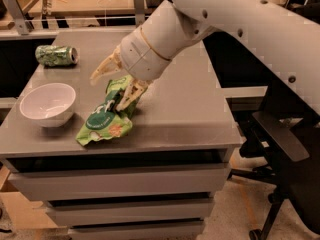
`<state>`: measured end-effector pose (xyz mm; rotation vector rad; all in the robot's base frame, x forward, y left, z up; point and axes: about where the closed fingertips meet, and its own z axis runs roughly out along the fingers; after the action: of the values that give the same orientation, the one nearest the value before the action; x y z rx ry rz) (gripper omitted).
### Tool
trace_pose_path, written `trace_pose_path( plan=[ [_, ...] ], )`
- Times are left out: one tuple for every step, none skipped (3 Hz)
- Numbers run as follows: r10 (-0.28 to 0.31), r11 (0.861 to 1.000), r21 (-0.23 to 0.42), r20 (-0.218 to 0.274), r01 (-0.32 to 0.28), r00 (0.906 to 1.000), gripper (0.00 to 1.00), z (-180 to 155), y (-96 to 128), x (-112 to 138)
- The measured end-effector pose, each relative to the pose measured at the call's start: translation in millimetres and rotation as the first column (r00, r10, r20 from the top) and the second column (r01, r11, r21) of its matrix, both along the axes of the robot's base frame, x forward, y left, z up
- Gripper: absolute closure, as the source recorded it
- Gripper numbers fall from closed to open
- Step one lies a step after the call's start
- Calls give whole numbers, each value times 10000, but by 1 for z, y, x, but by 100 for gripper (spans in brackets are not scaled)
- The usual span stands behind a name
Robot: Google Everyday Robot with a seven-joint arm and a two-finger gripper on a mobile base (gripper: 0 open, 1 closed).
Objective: Move green rice chip bag near white bowl
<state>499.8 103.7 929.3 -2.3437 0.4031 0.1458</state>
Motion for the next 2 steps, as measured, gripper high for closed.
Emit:
trace_pose_path(
  plan=[
    [39, 10000, 2, 31, -39, 10000, 0, 1, 0, -1],
    [-392, 9986, -345, 2, 392, 9992, 0, 5, -27, 0]
  ],
)
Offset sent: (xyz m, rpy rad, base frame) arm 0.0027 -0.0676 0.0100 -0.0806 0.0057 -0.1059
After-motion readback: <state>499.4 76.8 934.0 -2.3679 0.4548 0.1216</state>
